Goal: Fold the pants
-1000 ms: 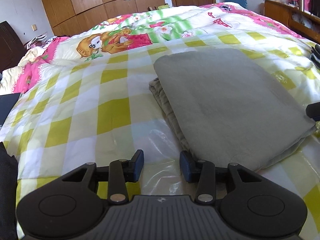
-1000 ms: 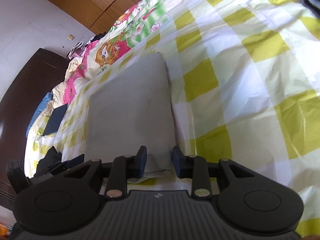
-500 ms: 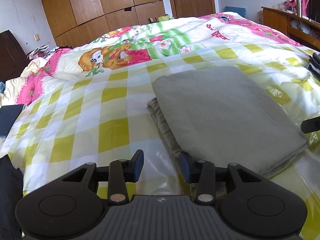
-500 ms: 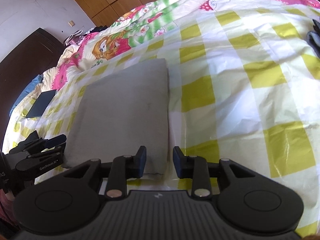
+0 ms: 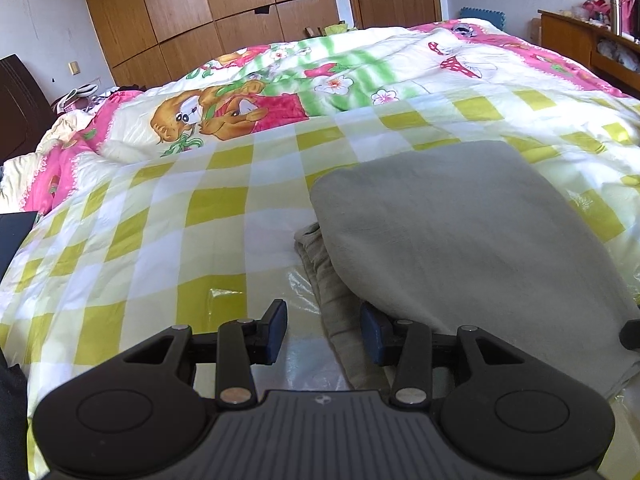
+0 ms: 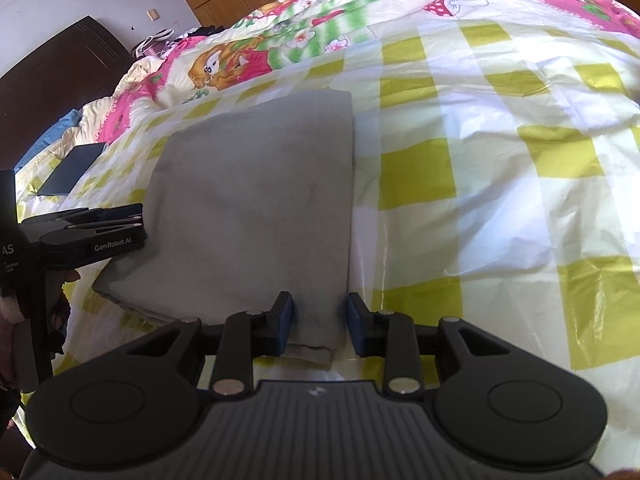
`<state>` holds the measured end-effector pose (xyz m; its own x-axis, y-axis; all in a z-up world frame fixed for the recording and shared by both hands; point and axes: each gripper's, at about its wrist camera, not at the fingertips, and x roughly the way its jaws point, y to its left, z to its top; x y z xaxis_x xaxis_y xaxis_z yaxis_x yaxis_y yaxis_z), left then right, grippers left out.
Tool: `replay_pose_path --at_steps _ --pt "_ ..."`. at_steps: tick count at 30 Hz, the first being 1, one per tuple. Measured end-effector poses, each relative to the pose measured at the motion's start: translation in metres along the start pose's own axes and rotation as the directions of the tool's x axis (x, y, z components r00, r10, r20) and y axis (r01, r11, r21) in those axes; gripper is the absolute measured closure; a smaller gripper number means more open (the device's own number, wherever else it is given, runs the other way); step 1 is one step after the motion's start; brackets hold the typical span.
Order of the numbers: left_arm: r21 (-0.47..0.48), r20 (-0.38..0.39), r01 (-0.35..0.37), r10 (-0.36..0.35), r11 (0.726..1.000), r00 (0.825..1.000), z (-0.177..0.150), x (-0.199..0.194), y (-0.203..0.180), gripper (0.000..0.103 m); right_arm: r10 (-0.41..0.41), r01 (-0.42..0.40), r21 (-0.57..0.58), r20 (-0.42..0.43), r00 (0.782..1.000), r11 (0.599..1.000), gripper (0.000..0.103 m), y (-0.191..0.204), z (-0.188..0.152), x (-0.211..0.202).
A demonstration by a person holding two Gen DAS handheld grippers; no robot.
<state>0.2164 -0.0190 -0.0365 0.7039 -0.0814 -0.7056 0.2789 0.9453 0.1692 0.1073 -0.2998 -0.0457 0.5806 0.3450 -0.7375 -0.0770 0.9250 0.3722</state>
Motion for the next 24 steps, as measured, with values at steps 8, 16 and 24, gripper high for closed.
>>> replay_pose_path --at_steps 8,16,24 --pt "-0.031 -0.011 -0.012 0.012 0.999 1.0 -0.007 -0.02 0.007 0.048 -0.012 0.012 0.012 0.019 1.0 1.0 0.071 0.008 -0.002 -0.018" --pt "-0.051 0.018 -0.001 0.002 0.999 1.0 -0.019 -0.057 0.008 0.048 -0.008 0.006 0.061 0.032 0.999 0.998 0.07 0.013 -0.018 -0.035" --pt "-0.071 0.022 0.013 -0.012 0.997 1.0 -0.041 -0.083 0.004 0.048 -0.02 0.018 0.07 0.034 0.999 0.997 0.07 0.018 -0.034 -0.045"
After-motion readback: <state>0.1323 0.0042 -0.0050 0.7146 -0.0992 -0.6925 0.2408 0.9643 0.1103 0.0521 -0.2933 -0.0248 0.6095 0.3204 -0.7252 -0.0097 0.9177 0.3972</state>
